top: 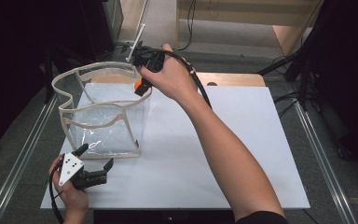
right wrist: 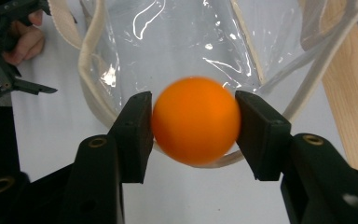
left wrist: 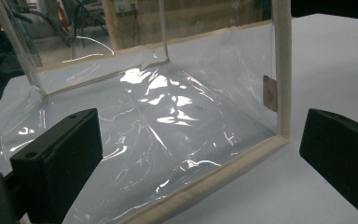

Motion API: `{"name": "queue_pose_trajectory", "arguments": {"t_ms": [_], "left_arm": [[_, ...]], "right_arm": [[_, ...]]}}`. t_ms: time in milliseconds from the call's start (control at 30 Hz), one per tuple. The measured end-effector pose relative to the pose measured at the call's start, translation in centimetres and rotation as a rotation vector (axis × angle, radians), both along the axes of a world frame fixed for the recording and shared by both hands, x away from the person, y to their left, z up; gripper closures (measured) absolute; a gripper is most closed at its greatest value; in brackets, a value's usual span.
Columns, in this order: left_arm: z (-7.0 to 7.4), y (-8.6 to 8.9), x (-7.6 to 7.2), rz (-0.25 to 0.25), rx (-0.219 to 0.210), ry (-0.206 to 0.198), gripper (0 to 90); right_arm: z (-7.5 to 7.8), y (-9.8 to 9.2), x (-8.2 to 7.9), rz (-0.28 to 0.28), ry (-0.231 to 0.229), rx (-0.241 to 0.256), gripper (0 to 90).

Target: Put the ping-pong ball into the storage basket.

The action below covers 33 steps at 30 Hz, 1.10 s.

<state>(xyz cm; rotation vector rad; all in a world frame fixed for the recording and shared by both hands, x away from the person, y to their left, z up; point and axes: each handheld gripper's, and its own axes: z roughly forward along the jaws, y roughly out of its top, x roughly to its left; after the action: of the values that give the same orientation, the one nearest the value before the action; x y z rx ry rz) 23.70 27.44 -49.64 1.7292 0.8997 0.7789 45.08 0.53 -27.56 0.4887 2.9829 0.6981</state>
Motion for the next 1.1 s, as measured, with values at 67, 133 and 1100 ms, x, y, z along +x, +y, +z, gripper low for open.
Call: {"name": "queue_pose_trajectory", "arguments": {"t_ms": [67, 133, 1100], "left_arm": [[0.0, 0.0, 0.0, -0.001, 0.0, 0.001, 0.0], [0.0, 0.0, 0.0, 0.0, -0.001, 0.001, 0.0], [0.0, -0.1, 0.0, 0.001, 0.001, -0.001, 0.0]], "right_arm": [[-0.2, -0.1, 0.0, -0.015, 0.0, -0.005, 41.5], [-0.2, -0.3, 0.0, -0.027, -0.004, -0.006, 38.5], [-2.2, -5.1, -2.3, -0.095, -0.005, 0.036, 0.5]]}}
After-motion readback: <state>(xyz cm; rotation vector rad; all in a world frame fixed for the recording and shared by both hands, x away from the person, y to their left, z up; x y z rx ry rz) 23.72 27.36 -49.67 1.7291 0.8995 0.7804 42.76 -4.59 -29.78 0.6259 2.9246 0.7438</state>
